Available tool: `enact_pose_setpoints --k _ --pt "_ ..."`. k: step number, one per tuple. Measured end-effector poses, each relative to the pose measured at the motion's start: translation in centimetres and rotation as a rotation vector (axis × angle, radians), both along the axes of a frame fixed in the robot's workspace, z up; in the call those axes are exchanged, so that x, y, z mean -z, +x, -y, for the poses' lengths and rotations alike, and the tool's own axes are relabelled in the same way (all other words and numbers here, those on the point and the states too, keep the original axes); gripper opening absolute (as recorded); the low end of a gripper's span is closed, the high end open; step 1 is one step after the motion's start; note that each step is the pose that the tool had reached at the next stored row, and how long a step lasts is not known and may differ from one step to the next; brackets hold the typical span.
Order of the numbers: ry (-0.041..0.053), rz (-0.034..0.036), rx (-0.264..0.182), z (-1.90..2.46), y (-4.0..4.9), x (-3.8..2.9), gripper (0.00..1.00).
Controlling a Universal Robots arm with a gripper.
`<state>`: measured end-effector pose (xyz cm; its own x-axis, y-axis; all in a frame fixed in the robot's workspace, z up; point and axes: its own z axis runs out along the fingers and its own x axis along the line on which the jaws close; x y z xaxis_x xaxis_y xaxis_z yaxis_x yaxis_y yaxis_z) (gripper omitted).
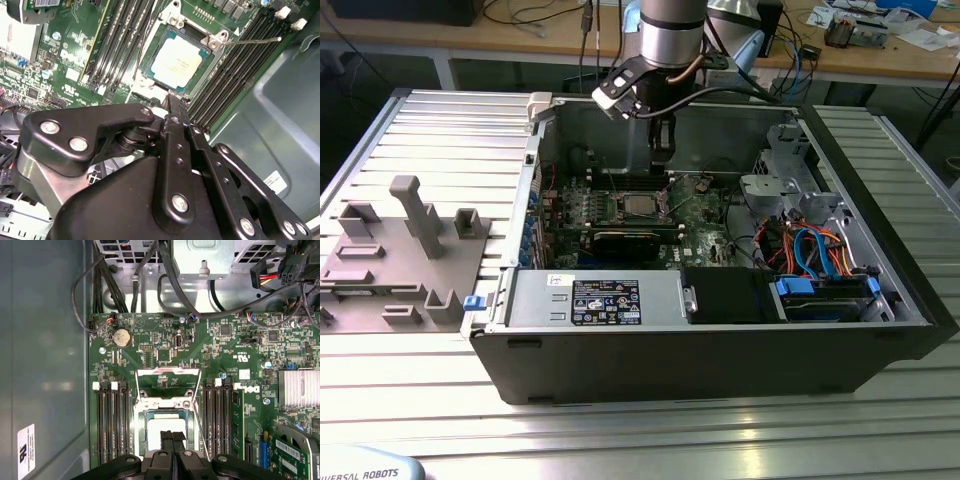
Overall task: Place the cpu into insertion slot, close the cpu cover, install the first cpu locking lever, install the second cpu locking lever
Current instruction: 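Close the cpu cover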
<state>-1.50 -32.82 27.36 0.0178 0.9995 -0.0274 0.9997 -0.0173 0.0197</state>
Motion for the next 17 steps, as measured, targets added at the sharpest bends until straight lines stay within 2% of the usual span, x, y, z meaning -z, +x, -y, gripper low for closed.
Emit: enact_pose_setpoints --k 5,12,17 --pt "0.0 0.0 0.0 0.0 0.7 0.0 0.11" --pt "0.0 -0.0011 0.0 0.0 2.45 0.0 0.11" --pt "0.0001 -0.003 0.0 0.0 3.34 0.0 0.11"
